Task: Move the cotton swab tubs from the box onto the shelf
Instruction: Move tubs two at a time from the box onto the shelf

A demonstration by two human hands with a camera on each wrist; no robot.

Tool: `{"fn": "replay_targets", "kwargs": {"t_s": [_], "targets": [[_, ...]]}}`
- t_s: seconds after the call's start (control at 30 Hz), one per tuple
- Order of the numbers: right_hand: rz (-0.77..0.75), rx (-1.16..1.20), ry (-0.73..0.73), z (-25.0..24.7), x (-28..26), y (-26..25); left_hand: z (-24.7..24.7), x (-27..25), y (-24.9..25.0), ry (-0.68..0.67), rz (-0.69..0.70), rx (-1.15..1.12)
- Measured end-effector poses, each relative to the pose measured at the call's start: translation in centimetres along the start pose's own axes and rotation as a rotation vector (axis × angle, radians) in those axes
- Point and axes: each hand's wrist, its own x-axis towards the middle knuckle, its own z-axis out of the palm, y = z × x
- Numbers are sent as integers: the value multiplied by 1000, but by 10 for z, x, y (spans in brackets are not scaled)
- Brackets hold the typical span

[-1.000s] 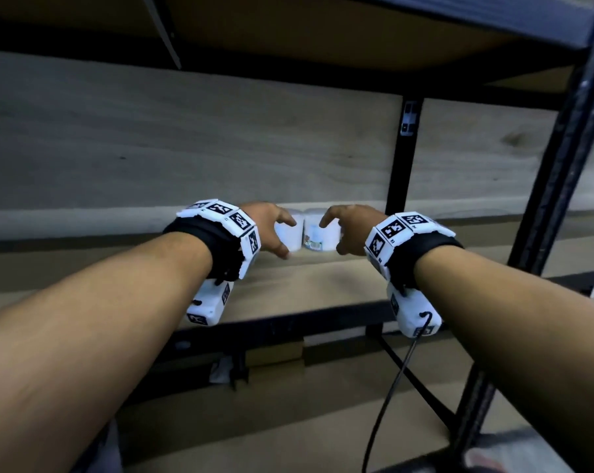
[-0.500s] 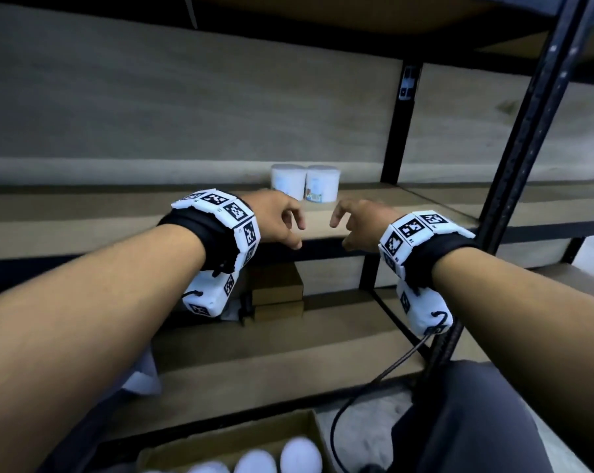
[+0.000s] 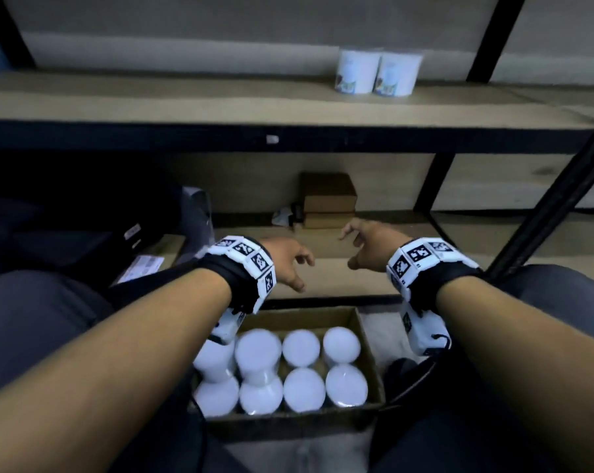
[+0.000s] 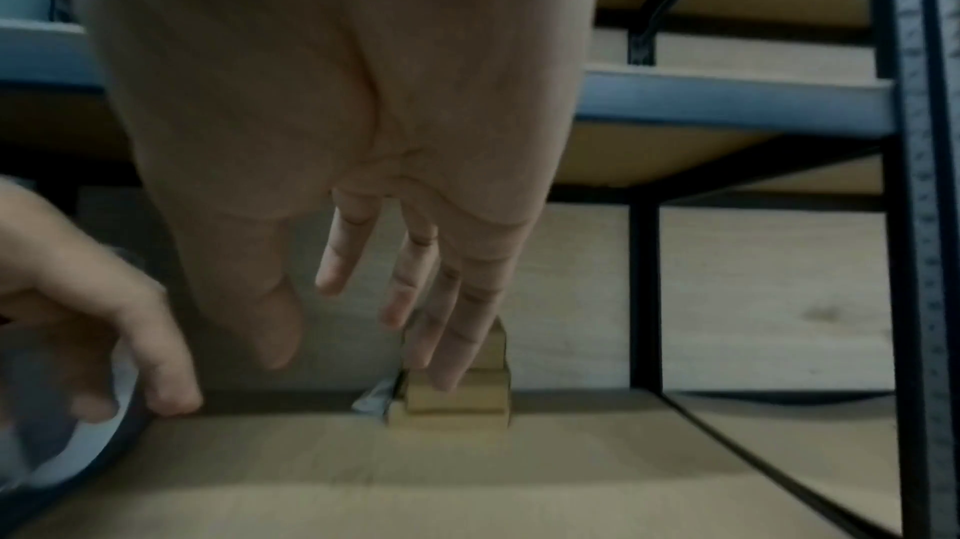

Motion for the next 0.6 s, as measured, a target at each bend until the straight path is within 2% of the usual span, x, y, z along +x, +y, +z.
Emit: {"fn": "replay_targets", "kwargs": {"t_s": [0.2,0.37,0.5,0.6], "targets": [[-69,28,-202,109,19,-17,79,-13,-59,-131,-156,23],[-133,-17,-268,191,20,-34,121,-34,-103,-161,-244,3],[-180,-32,-401,223,28,-42,146,-49,-125,-128,-308,11],[-199,-43,-396,233,32,-46,163,-53,-136,-121,-340,-37]]}}
